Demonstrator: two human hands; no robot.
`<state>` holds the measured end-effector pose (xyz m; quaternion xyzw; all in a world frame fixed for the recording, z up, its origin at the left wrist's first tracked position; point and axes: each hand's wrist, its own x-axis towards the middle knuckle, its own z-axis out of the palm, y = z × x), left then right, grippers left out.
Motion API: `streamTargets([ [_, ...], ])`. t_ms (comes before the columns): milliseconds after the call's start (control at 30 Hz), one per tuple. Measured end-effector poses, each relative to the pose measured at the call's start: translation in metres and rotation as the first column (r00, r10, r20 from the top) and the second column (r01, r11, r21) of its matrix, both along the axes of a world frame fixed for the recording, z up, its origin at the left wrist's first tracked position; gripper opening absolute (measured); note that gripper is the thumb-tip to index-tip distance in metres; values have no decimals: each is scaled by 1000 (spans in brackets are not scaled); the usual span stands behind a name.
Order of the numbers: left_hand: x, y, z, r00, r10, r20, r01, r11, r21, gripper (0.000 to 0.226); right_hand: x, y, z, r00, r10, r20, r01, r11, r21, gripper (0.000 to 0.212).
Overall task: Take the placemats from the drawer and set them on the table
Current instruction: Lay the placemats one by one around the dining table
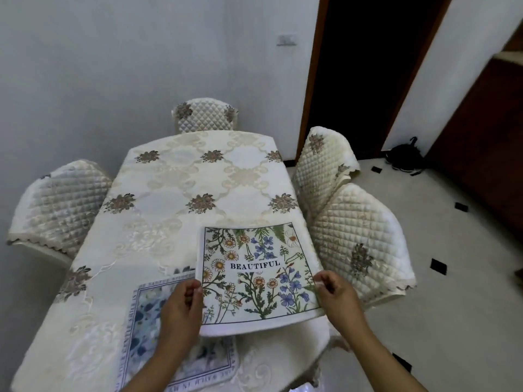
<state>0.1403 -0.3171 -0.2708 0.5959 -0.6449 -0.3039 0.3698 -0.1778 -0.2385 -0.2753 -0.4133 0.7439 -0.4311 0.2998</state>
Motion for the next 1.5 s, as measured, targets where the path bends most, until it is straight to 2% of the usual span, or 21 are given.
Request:
streamTargets([
  [167,-71,-9,5,994,-107,-11,107,994,9,19,-63,17,5,995,-98,25,99,994,-47,23],
  [367,-154,4,2,997,-72,29,72,997,-17,23,-149,23,-5,997,-61,54,63,997,-43,25],
  [467,-210,18,-2,997,26,76,-25,1000,-19,24,-212,19,-5,998,21,58,-18,998,-62,24],
  [633,-276,55,-6,981,191,45,-192,981,23,20,-289,8,11,987,158,34,-158,987,-16,22],
  [867,-314,71,-1,915,404,5,-404,913,58,20,-323,-41,19,948,318,22,-318,948,-8,22],
  [1067,-346,38,-17,885,462,-48,-455,883,116,22,-347,-95,25,921,389,-9,-388,921,18,28],
  [1233,-390,-7,-24,909,414,-50,-404,904,137,24,-395,-131,29,930,367,-30,-364,928,76,22],
  [1367,-426,-38,-16,896,439,-66,-427,894,137,25,-431,-163,28,942,336,11,-336,939,75,24],
  [1500,-469,-66,-18,864,498,-76,-486,863,138,28,-469,-208,28,919,392,49,-395,915,81,29],
])
